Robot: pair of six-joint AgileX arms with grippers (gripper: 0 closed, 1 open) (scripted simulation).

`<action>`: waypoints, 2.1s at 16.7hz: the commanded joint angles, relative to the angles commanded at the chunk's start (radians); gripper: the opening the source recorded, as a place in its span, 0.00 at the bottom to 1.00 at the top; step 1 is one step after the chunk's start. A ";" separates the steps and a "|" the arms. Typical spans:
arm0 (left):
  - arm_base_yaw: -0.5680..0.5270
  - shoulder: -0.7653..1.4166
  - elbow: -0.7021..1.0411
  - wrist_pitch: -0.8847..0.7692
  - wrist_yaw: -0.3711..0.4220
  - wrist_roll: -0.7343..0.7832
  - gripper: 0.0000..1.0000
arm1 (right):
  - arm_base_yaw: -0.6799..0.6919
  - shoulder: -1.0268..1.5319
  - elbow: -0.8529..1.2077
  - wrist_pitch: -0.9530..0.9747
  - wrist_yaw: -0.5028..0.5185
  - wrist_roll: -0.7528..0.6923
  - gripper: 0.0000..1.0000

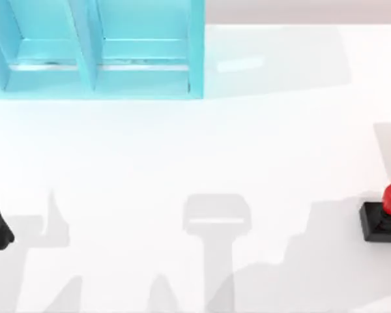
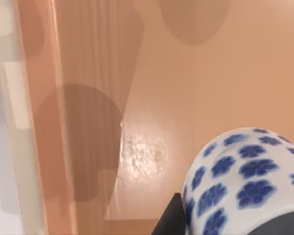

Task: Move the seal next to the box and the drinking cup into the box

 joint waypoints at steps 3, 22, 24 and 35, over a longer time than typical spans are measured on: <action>0.000 0.000 0.000 0.000 0.000 0.000 1.00 | -0.173 -0.095 -0.129 0.022 -0.022 -0.185 0.00; 0.000 0.000 0.000 0.000 0.000 0.000 1.00 | -0.210 -0.167 -0.353 0.238 -0.209 -0.203 0.00; 0.000 0.000 0.000 0.000 0.000 0.000 1.00 | -0.220 -0.148 -0.391 0.287 -0.160 -0.218 0.00; 0.000 0.000 0.000 0.000 0.000 0.000 1.00 | -0.254 -0.093 -0.411 0.327 -0.055 -0.277 0.23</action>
